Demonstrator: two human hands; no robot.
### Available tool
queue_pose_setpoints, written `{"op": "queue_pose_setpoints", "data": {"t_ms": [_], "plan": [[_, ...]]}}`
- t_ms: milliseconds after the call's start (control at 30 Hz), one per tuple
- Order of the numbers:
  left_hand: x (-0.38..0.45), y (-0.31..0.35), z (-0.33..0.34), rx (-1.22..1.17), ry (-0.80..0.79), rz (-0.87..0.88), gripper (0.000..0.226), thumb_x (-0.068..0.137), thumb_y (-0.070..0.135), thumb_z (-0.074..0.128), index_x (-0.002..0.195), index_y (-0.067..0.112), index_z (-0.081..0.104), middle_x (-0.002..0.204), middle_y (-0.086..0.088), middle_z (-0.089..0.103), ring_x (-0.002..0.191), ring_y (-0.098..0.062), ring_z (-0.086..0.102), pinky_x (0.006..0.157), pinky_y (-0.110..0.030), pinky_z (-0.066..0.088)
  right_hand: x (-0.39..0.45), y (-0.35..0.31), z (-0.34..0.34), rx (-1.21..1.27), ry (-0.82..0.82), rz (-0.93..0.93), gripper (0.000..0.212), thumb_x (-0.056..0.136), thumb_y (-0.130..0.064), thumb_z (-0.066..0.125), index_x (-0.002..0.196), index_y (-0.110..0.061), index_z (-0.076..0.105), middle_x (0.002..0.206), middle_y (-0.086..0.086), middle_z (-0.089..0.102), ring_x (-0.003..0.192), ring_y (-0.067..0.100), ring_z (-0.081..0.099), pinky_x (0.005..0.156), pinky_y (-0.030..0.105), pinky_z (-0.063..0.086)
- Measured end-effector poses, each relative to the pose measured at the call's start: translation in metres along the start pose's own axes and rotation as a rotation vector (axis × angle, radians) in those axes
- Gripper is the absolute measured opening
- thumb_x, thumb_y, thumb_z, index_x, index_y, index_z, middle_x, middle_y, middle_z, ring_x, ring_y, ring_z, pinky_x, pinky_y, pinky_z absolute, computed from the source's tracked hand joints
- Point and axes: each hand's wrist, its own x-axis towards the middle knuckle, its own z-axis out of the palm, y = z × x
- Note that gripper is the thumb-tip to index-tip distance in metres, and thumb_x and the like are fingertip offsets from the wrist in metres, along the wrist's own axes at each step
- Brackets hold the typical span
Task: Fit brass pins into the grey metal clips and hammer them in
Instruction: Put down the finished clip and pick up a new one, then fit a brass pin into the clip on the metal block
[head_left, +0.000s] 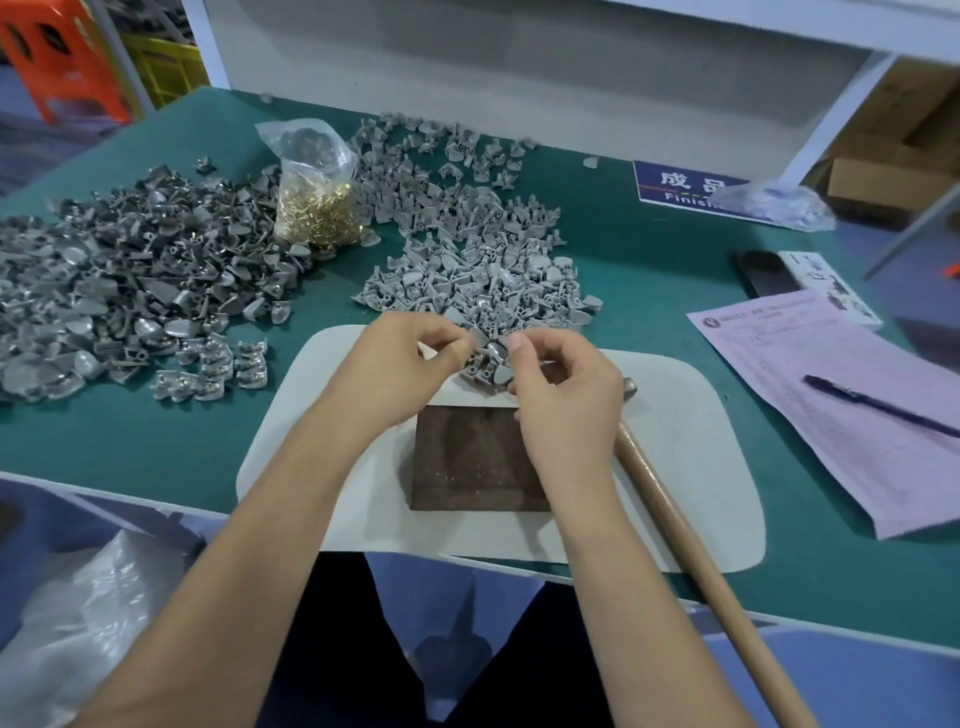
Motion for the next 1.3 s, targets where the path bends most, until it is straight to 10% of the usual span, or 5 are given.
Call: {"op": "queue_pose_setpoints", "data": {"t_ms": [133, 333, 667, 933, 1300], "plan": [[0.008, -0.007, 0.003, 0.414, -0.012, 0.048, 0.011, 0.087, 0.043, 0.073, 0.089, 0.033, 0.069, 0.093, 0.014, 0.064, 0.089, -0.010, 0.060, 0.075, -0.035, 0.052, 0.000, -0.001, 0.002, -0.008, 0.055, 0.045, 0.007, 0.094, -0.021, 0.067, 0.087, -0.022, 0.069, 0.079, -0.006, 0.069, 0.079, 0.019, 0.068, 0.076, 0.044, 0.057], [0.029, 0.004, 0.012, 0.564, -0.134, 0.035, 0.026, 0.075, 0.055, 0.079, 0.085, 0.037, 0.064, 0.092, 0.017, 0.067, 0.091, -0.012, 0.062, 0.068, -0.028, 0.041, 0.002, 0.000, 0.002, -0.043, 0.054, 0.041, 0.007, 0.092, -0.018, 0.069, 0.086, -0.020, 0.070, 0.079, -0.011, 0.070, 0.076, 0.006, 0.065, 0.072, 0.017, 0.049], [0.025, 0.003, 0.009, 0.608, -0.228, 0.117, 0.014, 0.086, 0.030, 0.070, 0.096, 0.040, 0.073, 0.092, 0.018, 0.070, 0.092, -0.011, 0.063, 0.073, -0.030, 0.053, 0.001, -0.001, 0.003, -0.065, 0.038, 0.048, 0.007, 0.091, -0.019, 0.070, 0.084, -0.022, 0.070, 0.078, -0.014, 0.069, 0.079, 0.001, 0.063, 0.070, 0.007, 0.042], [0.030, 0.009, 0.010, 0.701, -0.228, 0.194, 0.018, 0.082, 0.052, 0.073, 0.085, 0.036, 0.065, 0.090, 0.015, 0.065, 0.087, -0.014, 0.059, 0.062, -0.027, 0.038, 0.001, -0.003, 0.002, -0.063, 0.022, 0.056, 0.007, 0.091, -0.018, 0.070, 0.085, -0.021, 0.070, 0.079, -0.014, 0.069, 0.080, -0.002, 0.062, 0.070, 0.006, 0.041], [0.008, 0.007, 0.007, 0.204, -0.161, 0.145, 0.015, 0.077, 0.025, 0.075, 0.083, 0.031, 0.063, 0.080, 0.013, 0.066, 0.067, 0.007, 0.055, 0.058, -0.017, 0.040, 0.002, -0.002, 0.003, -0.038, 0.039, 0.095, 0.007, 0.091, -0.020, 0.069, 0.084, -0.021, 0.070, 0.081, -0.010, 0.071, 0.083, 0.008, 0.066, 0.078, 0.024, 0.051]]}}
